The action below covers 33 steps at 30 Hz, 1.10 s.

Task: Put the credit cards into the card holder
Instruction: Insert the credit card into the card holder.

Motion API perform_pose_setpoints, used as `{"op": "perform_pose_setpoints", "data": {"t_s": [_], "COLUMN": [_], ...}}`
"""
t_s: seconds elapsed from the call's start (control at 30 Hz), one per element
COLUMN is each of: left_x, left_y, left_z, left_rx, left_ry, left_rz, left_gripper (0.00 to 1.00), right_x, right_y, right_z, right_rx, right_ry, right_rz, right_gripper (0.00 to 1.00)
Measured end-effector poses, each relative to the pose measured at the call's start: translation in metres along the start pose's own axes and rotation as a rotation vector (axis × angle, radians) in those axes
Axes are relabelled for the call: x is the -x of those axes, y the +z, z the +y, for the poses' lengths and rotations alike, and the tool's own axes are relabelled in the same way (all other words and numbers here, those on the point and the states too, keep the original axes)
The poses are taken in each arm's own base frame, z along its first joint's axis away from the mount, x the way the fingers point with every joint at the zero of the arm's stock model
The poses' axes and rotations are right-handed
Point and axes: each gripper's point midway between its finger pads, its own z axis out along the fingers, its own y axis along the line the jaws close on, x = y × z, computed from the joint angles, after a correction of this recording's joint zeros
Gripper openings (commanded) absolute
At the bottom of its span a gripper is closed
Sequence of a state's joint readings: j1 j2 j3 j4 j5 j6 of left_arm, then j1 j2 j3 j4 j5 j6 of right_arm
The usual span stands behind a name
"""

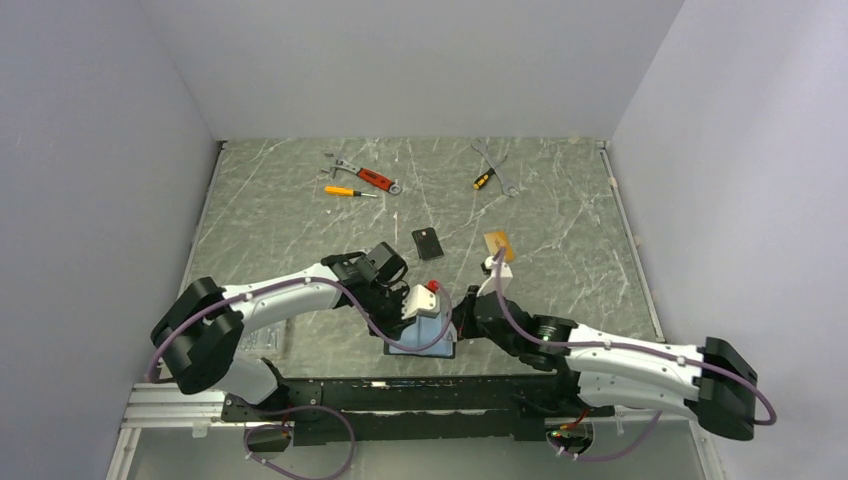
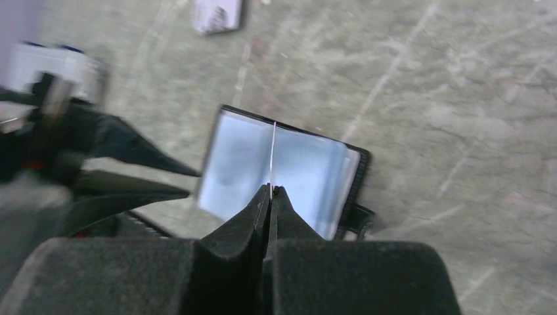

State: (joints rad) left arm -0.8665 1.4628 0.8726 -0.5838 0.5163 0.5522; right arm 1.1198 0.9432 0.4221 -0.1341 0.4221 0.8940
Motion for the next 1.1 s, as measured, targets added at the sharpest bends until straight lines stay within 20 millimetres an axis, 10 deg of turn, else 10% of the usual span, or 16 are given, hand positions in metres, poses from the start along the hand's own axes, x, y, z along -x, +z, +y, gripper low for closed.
{"op": "perform_pose_setpoints", "data": {"t_s": [0.27,0.47,1.1], "left_x": [-0.003,-0.021,-0.035], "left_y": [-0.011,-0.005,0.017], "left_z": [0.018,-0.002,0.009], "left_rx": [0.079,0.053,0.179], "left_ry": [0.024,0.162,0.531], "left_rz": [-0.045,-0.024,0.117], "left_gripper": [0.27,0.28,0.27], "right_x": [0.017,-0.022,-0.034], "right_y": [0.003,0.037,0.053], "right_z": [0.039,0.028,0.022], "right_rx": [0.150,0.086,0.125], "right_ry": [0.102,0.070,0.253], "right_rz": [-0.058,0.041,0.028], "right_gripper": [0.00,0.00,0.00]}}
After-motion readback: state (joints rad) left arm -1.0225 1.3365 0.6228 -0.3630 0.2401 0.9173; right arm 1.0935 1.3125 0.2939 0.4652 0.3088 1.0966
